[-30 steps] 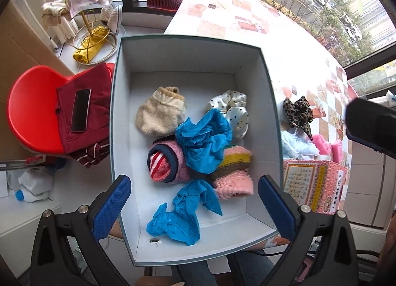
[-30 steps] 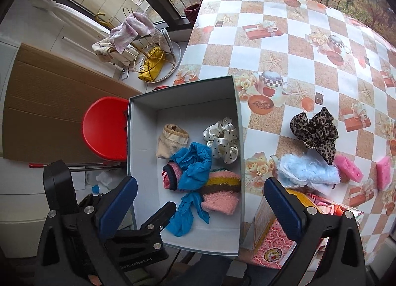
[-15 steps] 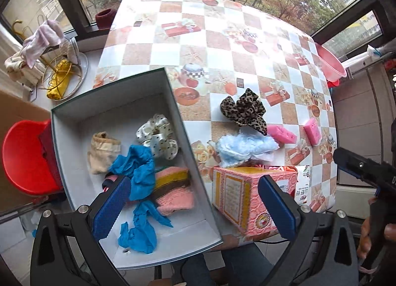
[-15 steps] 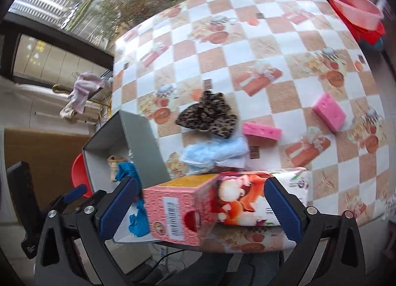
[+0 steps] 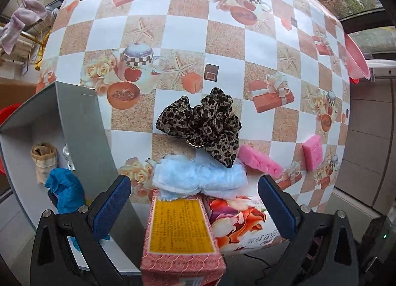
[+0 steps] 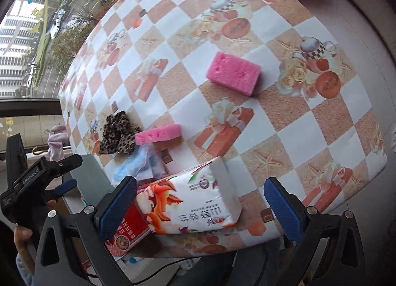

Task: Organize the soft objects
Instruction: 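Grasp the leopard-print scrunchie with the left tool while the right tool grasps the pink foam sponge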

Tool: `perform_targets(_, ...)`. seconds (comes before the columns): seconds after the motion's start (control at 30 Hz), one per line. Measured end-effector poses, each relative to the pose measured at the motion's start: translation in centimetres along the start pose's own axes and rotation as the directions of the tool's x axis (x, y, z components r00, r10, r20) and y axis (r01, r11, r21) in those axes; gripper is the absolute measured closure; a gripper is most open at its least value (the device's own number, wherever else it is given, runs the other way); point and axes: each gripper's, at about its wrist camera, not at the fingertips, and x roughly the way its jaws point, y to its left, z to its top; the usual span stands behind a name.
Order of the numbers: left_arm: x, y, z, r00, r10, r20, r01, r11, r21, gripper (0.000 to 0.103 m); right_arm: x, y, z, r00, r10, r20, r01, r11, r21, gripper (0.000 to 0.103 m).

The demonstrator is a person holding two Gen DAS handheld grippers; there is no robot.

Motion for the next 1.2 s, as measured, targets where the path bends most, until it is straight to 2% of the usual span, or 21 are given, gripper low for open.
perform_targets(0.2,3.2,-0.4,2.7,0.998,0.042,-0.043,-0.047,0.992,-0.120,0.001,1.6,-3.4,4.1,0.999,-0.024,0.023,0.020,0.988,0.154,0.000)
perform_targets(0.3,4.6,-0.4,3.8,0.995,0.081,-0.058,-0.089,0.984,-0.152,0.001,2.9,-4.5,6.0,0.999,-0.005,0.032,-0.003,0.970,0.242,0.000)
perform_targets(0.4,5.7,-0.2,4.5,0.994,0.088,-0.072,-0.100,0.978,-0.186,0.001,4.5,-4.8,7.5,0.999,0.008,0.036,-0.019,0.951,0.308,0.000)
perform_targets(0.53,6.6,-0.2,5.1,0.994,0.081,-0.069,-0.094,0.972,-0.215,0.001,6.1,-4.5,9.2,0.998,-0.023,0.051,0.004,0.942,0.334,0.000)
perform_targets(0.7,8.2,-0.3,5.7,0.991,0.087,-0.101,-0.108,0.967,-0.230,0.001,8.0,-4.9,10.6,0.997,-0.056,0.046,0.035,0.928,0.370,0.000)
perform_targets(0.83,9.5,-0.5,5.9,0.988,0.102,-0.113,-0.127,0.962,-0.240,0.001,9.3,-4.4,11.3,0.997,-0.075,0.031,0.060,0.934,0.351,0.000)
perform_targets(1.0,10.5,-0.9,6.2,0.985,0.119,-0.123,-0.144,0.966,-0.214,0.001,10.2,-2.4,12.2,0.989,-0.143,0.027,0.133,0.964,0.232,0.000)
perform_targets(1.2,11.7,-3.1,6.1,0.980,0.119,-0.157,-0.142,0.979,-0.147,0.018,10.8,-0.4,12.3,0.981,-0.191,0.032,0.188,0.979,0.075,0.002)
